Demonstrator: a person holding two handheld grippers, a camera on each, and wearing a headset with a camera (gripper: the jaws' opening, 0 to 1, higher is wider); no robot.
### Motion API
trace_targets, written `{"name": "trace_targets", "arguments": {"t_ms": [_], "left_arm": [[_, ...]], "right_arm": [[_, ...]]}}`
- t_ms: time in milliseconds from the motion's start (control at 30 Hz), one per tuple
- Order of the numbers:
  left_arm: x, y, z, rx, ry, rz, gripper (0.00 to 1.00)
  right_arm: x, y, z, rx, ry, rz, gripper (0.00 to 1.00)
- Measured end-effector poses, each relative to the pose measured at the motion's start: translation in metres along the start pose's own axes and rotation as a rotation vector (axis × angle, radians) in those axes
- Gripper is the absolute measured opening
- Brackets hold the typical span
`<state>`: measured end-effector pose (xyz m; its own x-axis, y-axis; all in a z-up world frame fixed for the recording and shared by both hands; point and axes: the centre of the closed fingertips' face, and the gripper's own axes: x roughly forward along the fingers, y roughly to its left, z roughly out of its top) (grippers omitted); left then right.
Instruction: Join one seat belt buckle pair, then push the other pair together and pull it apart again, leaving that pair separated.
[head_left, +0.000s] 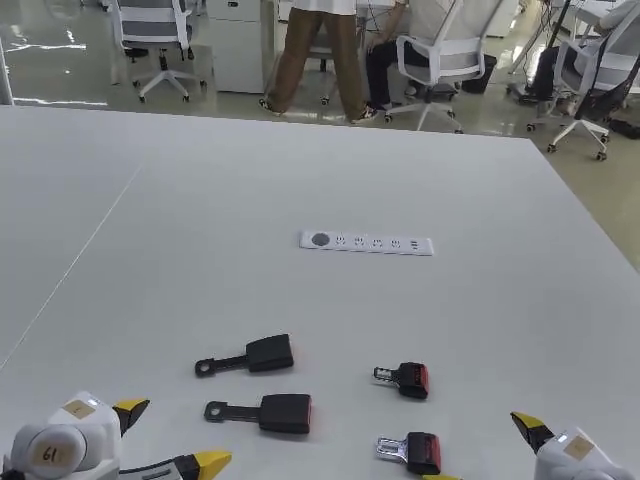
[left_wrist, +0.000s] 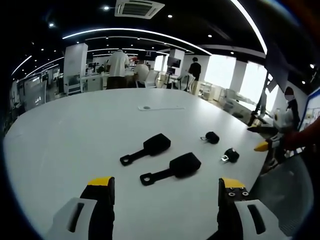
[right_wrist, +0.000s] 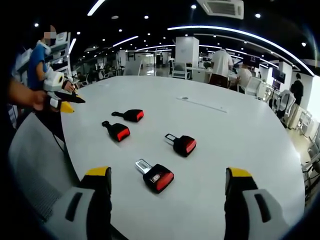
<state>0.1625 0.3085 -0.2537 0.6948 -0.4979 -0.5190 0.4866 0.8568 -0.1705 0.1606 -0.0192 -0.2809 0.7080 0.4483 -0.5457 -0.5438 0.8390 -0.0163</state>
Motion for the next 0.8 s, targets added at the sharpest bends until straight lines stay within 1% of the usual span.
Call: {"name": "trace_targets", "arguments": {"t_ms": [100, 267, 567, 667, 800], "left_arm": [[0.001, -0.001, 0.000, 0.000, 0.001, -0.001, 0.87], [0.002, 0.002, -0.001, -0.003, -0.001, -0.003, 0.87], [0.006, 0.008, -0.006, 0.001, 0.008, -0.006, 0.87], [0.007, 0.003, -0.005, 0.021, 0.017, -0.014, 0.87], [0.010, 0.002, -0.004, 0.039, 0.022, -0.023, 0.87]], "right_arm": [[0.001, 0.000, -0.002, -0.001, 0.004, 0.002, 0.96], [0.001, 0.002, -0.003, -0.001, 0.011, 0.006, 0.96], [0.006, 0.007, -0.005, -0.024, 0.029, 0.032, 0.95], [0.010, 0.011, -0.006, -0.046, 0.046, 0.054, 0.95], [0.013, 0.014, -0.005, -0.076, 0.060, 0.083, 0.95]]}}
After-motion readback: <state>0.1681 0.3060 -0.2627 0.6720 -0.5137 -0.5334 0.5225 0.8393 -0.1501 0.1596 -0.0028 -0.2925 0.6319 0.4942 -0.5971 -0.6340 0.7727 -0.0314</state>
